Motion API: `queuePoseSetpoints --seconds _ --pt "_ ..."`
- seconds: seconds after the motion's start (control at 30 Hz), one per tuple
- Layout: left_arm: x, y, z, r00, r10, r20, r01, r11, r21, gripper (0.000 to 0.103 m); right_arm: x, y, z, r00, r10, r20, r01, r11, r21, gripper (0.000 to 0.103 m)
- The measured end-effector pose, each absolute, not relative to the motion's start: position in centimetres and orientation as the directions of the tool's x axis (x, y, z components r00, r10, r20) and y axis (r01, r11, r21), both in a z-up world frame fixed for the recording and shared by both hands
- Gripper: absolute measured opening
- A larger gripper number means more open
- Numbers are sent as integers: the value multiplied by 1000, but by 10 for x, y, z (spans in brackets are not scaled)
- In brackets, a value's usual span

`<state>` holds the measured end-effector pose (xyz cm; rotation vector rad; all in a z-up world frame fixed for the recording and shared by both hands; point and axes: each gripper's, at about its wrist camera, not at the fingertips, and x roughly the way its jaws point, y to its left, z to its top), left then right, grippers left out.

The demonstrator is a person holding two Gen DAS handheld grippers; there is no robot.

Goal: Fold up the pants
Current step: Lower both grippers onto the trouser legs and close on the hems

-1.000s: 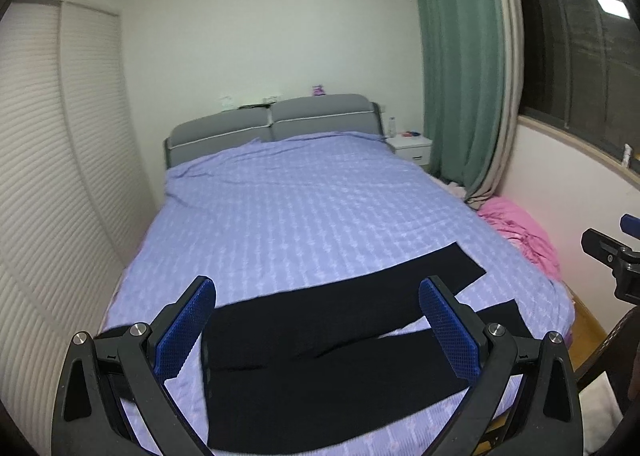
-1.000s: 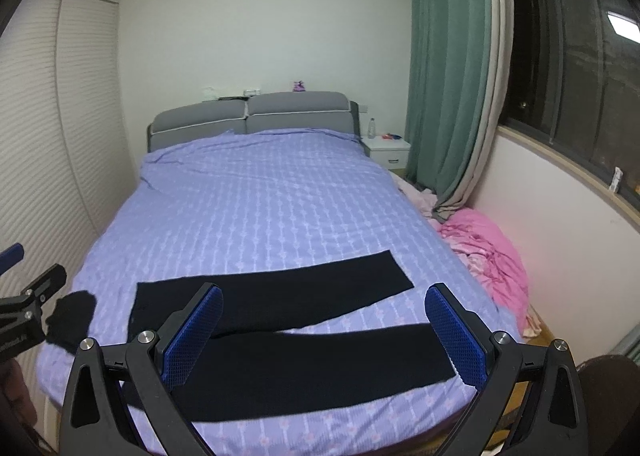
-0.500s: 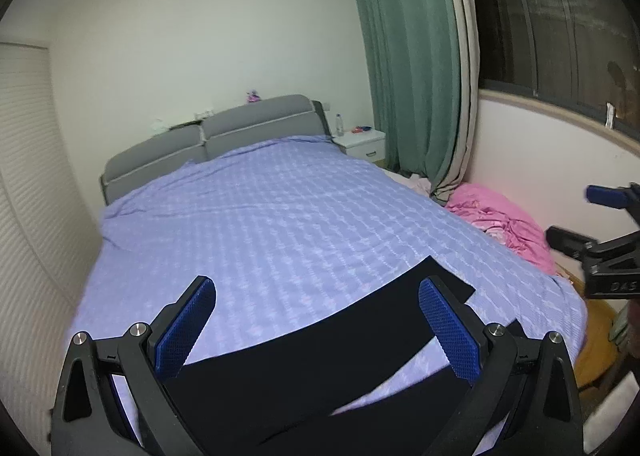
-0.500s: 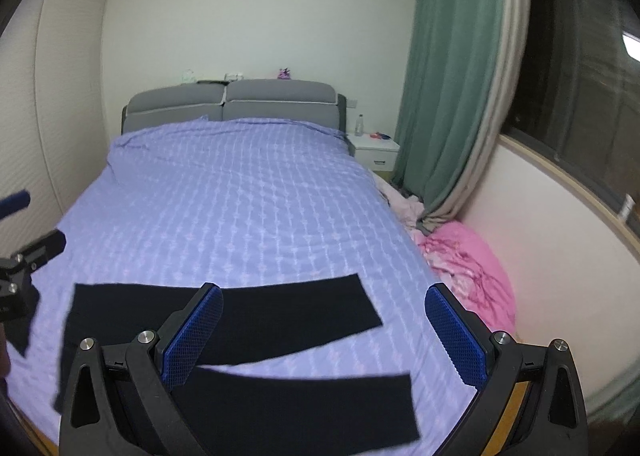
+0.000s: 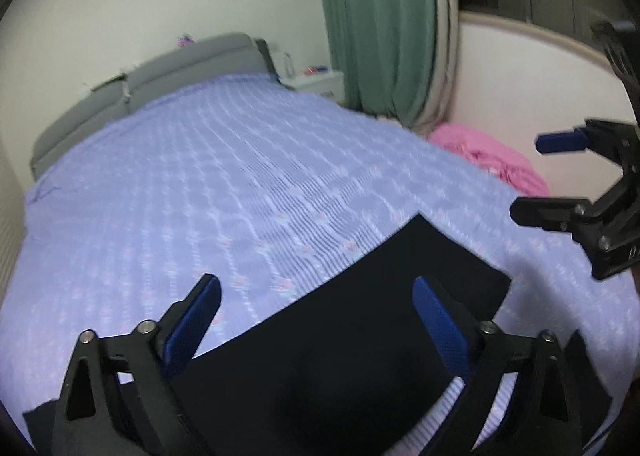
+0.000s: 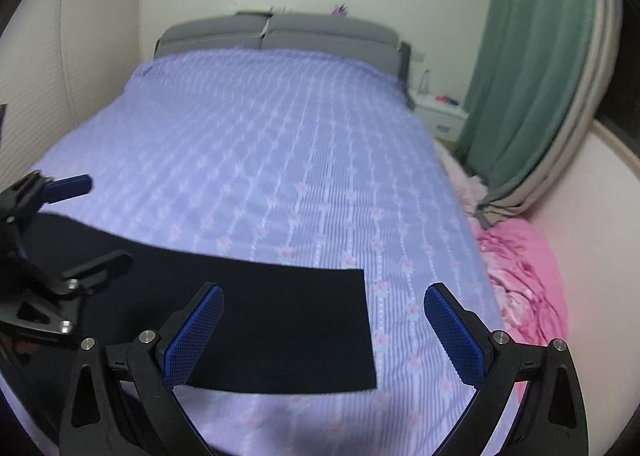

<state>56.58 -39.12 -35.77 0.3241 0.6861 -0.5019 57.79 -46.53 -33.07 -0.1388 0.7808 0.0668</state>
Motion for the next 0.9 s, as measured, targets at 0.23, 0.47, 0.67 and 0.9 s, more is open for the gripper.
queuePoseSetpoints --seconds 0.23,0.47,0.67,0.9 --pt "639 -406 -403 504 -382 -775 648 760 47 79 657 -490 -396 586 88 -805 -273 958 -93 93" --pt "689 -407 -439 296 -373 -880 776 631 -7 70 726 -495 -437 426 140 -894 -419 906 -58 76" --pt "705 -411 -460 101 -315 -944 871 486 -69 66 759 -485 -450 308 124 -943 -584 808 -85 62" --pt "711 -408 -492 -34 -205 -978 874 468 -129 57 781 -458 -474 186 41 -982 -728 677 -110 60"
